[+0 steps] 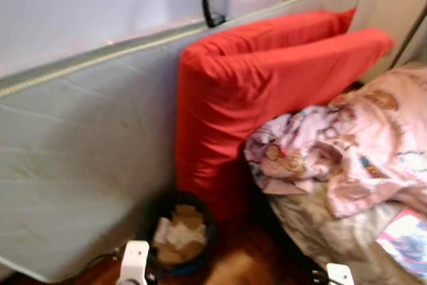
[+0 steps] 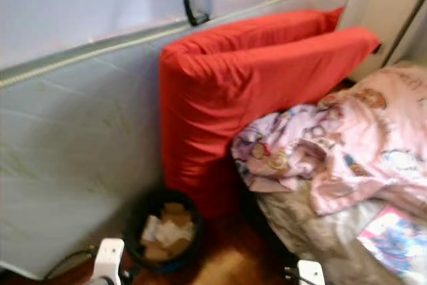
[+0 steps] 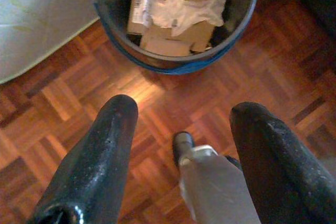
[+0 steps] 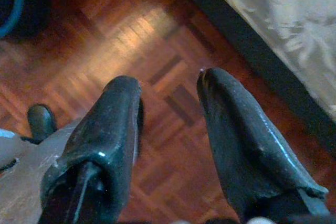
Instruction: Clean up the room
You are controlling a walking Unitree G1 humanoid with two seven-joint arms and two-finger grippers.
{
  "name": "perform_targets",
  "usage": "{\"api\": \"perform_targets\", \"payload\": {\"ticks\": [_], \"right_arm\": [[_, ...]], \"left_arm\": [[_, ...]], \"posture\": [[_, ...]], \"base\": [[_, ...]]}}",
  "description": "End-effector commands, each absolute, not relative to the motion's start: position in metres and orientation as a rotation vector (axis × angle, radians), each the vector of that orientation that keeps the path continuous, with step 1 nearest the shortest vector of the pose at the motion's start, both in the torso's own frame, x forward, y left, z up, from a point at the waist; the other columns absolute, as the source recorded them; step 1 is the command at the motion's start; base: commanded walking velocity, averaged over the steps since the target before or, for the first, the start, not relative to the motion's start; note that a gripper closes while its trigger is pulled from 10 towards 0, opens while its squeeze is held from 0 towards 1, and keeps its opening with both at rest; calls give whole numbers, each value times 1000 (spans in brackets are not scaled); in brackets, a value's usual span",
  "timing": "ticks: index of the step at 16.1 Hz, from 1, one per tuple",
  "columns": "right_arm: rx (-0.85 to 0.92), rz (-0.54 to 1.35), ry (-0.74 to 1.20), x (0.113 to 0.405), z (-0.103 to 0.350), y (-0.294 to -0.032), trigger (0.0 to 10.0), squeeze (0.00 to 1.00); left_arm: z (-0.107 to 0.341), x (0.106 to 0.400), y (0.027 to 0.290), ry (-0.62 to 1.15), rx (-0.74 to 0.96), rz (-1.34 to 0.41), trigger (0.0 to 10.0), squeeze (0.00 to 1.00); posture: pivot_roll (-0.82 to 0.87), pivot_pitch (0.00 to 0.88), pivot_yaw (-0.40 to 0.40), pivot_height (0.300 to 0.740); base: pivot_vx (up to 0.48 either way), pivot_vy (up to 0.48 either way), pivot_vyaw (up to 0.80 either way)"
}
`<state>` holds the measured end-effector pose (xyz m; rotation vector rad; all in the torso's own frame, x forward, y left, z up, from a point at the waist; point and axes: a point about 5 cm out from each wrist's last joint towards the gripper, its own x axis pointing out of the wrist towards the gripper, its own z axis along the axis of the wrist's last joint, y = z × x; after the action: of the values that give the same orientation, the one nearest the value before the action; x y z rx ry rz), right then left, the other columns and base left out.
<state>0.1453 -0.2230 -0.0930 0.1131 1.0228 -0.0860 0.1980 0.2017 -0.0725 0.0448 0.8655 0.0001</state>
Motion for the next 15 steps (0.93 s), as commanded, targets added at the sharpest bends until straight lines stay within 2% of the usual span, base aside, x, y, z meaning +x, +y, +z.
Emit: {"api": "perform_targets", "payload": {"ticks": [1,4,8,15], "right_arm": [[129,-79,1021,146,-94,-217,10000,0],[124,-81,1022,144,-94,-221,10000,0],[119,-72,1025,145,-93,-222,10000,0],[123,-50,1028,148,-95,-210,10000,0]], "left_arm": [[-75,192,208,889,51,20,10000,0],[-75,191,208,890,49,24,10000,0],[-76,190,210,896,47,37,10000,0],[-74,192,212,888,38,42,10000,0]], "posture": [[-17,12,-24,740],[-19,13,-25,740],[-25,3,-21,740],[-25,5,-18,740]], "base": [[0,-285,0],[0,-284,0],[0,0,0],[0,0,-761]]}}
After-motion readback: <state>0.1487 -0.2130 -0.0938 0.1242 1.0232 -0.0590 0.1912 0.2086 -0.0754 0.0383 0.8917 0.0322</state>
